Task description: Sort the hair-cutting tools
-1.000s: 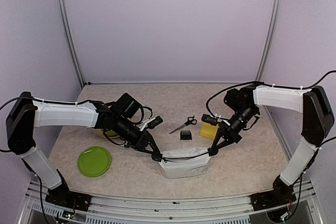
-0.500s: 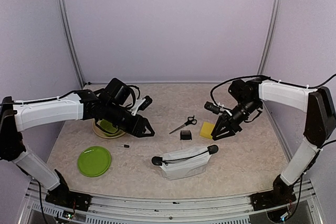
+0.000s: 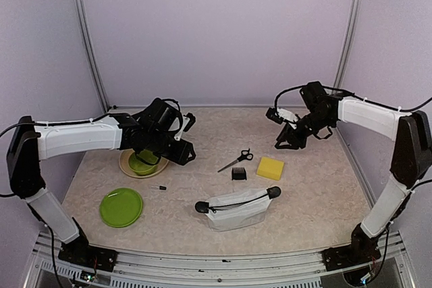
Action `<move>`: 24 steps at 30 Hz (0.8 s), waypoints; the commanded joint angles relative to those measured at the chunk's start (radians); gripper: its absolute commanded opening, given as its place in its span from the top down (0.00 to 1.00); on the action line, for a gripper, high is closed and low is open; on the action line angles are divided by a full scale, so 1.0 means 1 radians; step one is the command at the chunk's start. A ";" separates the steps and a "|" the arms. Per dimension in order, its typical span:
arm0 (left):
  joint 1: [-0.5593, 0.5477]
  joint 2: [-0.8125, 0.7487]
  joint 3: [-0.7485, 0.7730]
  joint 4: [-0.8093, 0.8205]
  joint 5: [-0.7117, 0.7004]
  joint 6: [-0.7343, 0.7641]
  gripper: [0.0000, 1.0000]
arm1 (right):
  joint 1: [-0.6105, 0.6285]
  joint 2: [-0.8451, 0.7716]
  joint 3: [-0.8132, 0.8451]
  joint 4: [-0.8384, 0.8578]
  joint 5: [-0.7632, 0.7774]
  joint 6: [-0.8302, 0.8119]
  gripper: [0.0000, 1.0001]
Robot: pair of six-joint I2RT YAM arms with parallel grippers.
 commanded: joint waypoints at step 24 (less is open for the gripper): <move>-0.005 0.022 -0.047 0.144 0.060 -0.028 0.50 | 0.208 0.591 0.539 -0.177 0.244 -0.212 0.74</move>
